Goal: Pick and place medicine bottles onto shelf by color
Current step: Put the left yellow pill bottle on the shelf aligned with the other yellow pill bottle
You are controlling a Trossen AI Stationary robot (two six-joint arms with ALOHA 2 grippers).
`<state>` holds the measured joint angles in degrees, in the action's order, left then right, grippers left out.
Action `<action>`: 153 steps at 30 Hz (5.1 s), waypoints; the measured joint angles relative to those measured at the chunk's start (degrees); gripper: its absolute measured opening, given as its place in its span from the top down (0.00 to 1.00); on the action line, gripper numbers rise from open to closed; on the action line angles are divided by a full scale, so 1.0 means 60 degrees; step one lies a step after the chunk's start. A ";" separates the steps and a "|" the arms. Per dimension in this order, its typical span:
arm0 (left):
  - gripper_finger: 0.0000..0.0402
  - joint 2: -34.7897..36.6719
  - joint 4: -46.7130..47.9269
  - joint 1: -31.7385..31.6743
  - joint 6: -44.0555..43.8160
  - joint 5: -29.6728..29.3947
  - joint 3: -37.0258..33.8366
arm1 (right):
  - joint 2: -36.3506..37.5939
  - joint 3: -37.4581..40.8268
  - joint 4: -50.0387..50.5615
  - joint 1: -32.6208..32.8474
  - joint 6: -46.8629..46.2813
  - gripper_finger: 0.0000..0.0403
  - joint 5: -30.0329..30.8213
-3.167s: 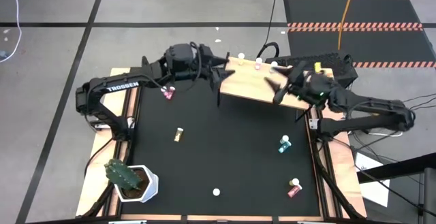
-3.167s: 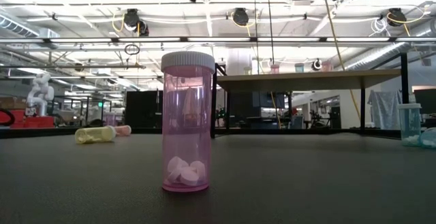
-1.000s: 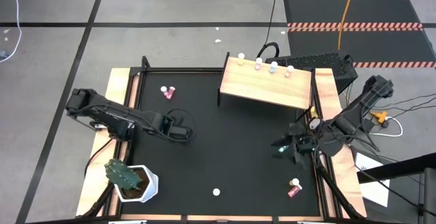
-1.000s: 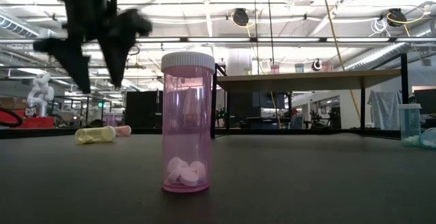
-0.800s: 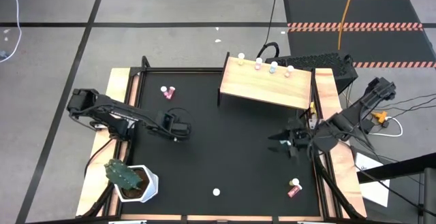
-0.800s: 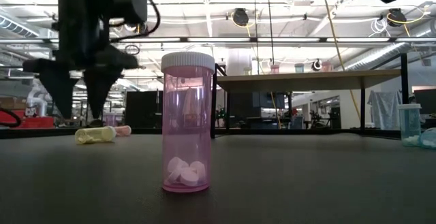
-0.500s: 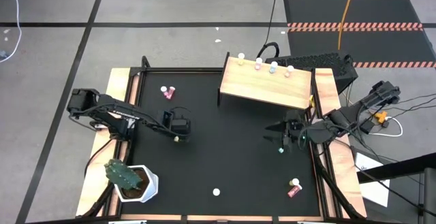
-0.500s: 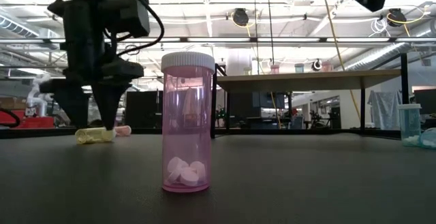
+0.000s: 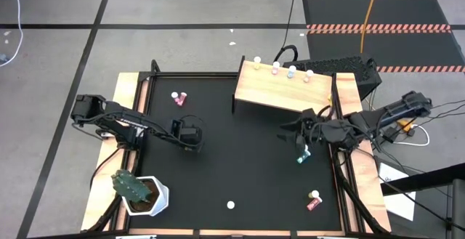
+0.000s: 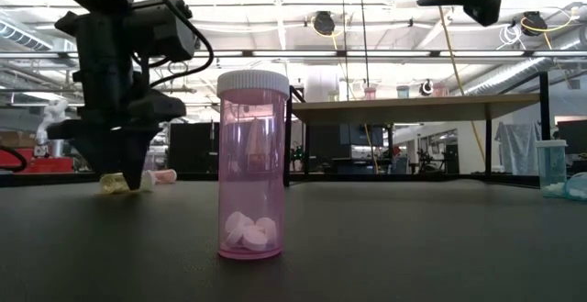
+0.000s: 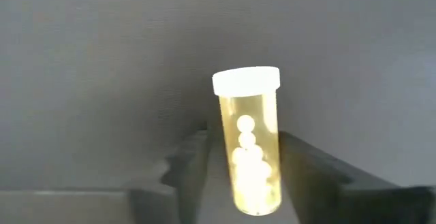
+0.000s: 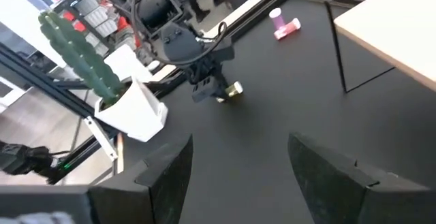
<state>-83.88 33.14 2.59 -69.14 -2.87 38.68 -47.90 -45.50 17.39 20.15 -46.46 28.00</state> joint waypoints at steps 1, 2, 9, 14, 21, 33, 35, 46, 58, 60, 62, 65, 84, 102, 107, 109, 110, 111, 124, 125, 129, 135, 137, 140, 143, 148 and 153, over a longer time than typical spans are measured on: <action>0.65 -0.0002 0.0024 -0.0004 -0.0028 -0.0001 -0.0002 | 0.0000 0.0000 0.0000 -0.0097 0.0046 0.42 -0.0137; 0.69 -0.0004 0.0036 -0.0002 -0.0092 -0.0017 -0.0005 | 0.0000 0.0000 -0.0014 -0.0189 0.0101 0.42 -0.0216; 0.79 0.0018 -0.0038 0.0000 -0.0283 0.0012 0.0000 | -0.0004 0.0000 -0.0824 -0.1100 0.0810 0.43 -0.1347; 0.75 -0.0003 -0.0274 0.0000 0.0378 0.0159 0.0326 | -0.0306 -0.0004 -0.2154 -0.2060 0.1313 0.49 -0.2640; 0.74 0.0000 -0.1664 0.0007 0.2536 0.0133 0.0882 | -0.1435 -0.0065 -0.4180 -0.2881 0.1382 0.56 -0.4088; 0.74 0.0007 -0.3370 0.0134 0.8179 0.0265 0.3351 | -0.3401 -0.2170 -0.3439 -0.3052 0.2905 0.60 -0.4954; 0.74 0.0007 -0.3330 0.0135 0.8830 0.0268 0.3823 | -0.3590 -0.2536 -0.3309 -0.3083 0.3262 0.60 -0.4955; 0.74 0.0007 -0.3291 -0.0066 1.0506 0.0254 0.5518 | -0.3683 -0.3774 -0.2541 -0.3309 0.4718 0.60 -0.4123; 0.74 0.0085 -0.4778 -0.0532 1.0812 0.0231 0.6033 | -0.3469 -0.3748 -0.2544 -0.3206 0.5324 0.59 -0.3899; 0.74 0.0144 -0.5288 -0.0627 1.0672 0.0232 0.6036 | -0.3154 -0.3748 -0.2642 -0.3090 0.5502 0.56 -0.3618; 0.74 0.0157 -0.5584 -0.0689 1.0647 0.0247 0.6051 | -0.2747 -0.3706 -0.2654 -0.2917 0.5742 0.53 -0.3133; 0.74 0.0248 -0.5567 -0.0734 1.0643 0.0480 0.6029 | -0.2068 -0.3567 -0.2655 -0.2660 0.6162 0.49 -0.2015; 0.74 -0.0014 -0.9189 -0.0691 0.9502 0.0512 0.6033 | -0.2397 -0.1271 -0.7343 -0.2529 0.5569 0.40 -0.2213; 0.74 -0.0923 -0.9716 -0.0532 0.9603 0.0472 0.6033 | -0.2481 -0.1271 -0.6770 -0.2715 0.5459 0.51 -0.3261; 0.74 -0.1206 -0.9751 -0.0528 0.9612 0.0460 0.6027 | -0.2473 -0.1281 -0.6408 -0.2979 0.5096 0.55 -0.3517; 0.74 -0.1257 -0.9813 -0.0528 0.9579 0.0443 0.6029 | -0.2452 -0.1281 -0.6153 -0.3032 0.5018 0.55 -0.3529; 0.74 -0.1260 -0.9827 -0.0528 0.9572 0.0440 0.6029 | -0.2452 -0.1279 -0.6162 -0.3032 0.4994 0.56 -0.3532; 0.74 -0.1253 -0.9858 -0.0525 0.9572 0.0439 0.6029 | -0.2455 -0.1284 -0.6227 -0.3032 0.4994 0.56 -0.3528; 0.73 -0.1275 -0.9978 -0.0568 0.9082 0.0432 0.6025 | -0.2422 -0.1290 -0.5830 -0.3035 0.5226 0.66 -0.3470; 0.73 -0.1275 -1.0004 -0.0568 0.9027 0.0451 0.6025 | -0.2417 -0.1291 -0.5822 -0.3035 0.5298 0.66 -0.3449; 0.73 -0.1293 -1.0063 -0.0564 0.8966 0.0550 0.6029 | -0.2466 -0.1275 -0.5649 -0.3138 0.5351 0.66 -0.3435; 0.73 -0.1275 -1.0084 -0.0550 0.9006 0.0648 0.6036 | -0.2455 -0.1268 -0.5653 -0.3305 0.5099 0.72 -0.3495; 0.73 -0.1275 -1.0078 -0.0550 0.9147 0.0651 0.6036 | -0.2453 -0.1268 -0.5759 -0.3306 0.5072 0.74 -0.3836; 0.73 -0.1275 -1.0058 -0.0546 0.9419 0.0654 0.6040 | -0.2418 -0.1268 -0.5733 -0.3309 0.4983 0.75 -0.4251; 0.73 -0.1275 -0.9966 -0.0554 0.9541 0.0648 0.6040 | -0.2412 -0.1268 -0.5575 -0.3305 0.4896 0.73 -0.4388; 0.73 -0.1275 -0.9929 -0.0579 0.9652 0.0660 0.6040 | -0.2404 -0.1268 -0.5563 -0.3301 0.4928 0.64 -0.4199; 0.73 -0.1272 -0.9956 -0.0579 0.9764 0.0662 0.6040 | -0.2275 -0.1268 -0.5512 -0.3301 0.5055 0.57 -0.4129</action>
<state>-91.51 -26.60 -0.89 -10.55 1.10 74.91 -61.55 -53.10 -15.68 0.34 -16.13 3.22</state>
